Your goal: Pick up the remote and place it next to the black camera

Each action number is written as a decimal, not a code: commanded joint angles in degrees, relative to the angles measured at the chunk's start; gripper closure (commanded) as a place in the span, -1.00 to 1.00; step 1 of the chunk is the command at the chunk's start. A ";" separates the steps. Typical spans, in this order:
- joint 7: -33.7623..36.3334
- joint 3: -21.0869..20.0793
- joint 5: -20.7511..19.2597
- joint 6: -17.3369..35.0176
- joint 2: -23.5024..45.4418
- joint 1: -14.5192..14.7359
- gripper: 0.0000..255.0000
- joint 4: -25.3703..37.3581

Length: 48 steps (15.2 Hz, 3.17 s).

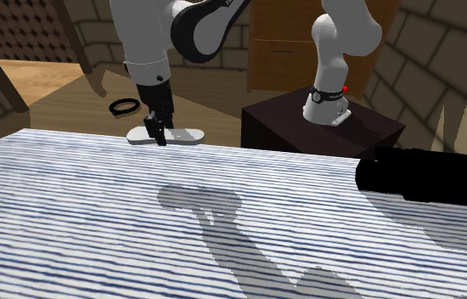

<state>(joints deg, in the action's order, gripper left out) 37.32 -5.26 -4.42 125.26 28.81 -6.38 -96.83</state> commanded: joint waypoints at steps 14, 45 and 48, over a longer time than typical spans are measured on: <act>-0.62 -0.33 0.72 -9.34 -5.05 -0.20 1.00 4.33; 24.40 -12.50 4.53 -5.27 -32.00 13.90 1.00 -26.86; 28.14 -14.65 5.26 -5.17 -33.37 15.89 1.00 -28.27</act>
<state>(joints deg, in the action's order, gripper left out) 64.13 -19.21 0.66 120.04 -4.29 8.86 -124.81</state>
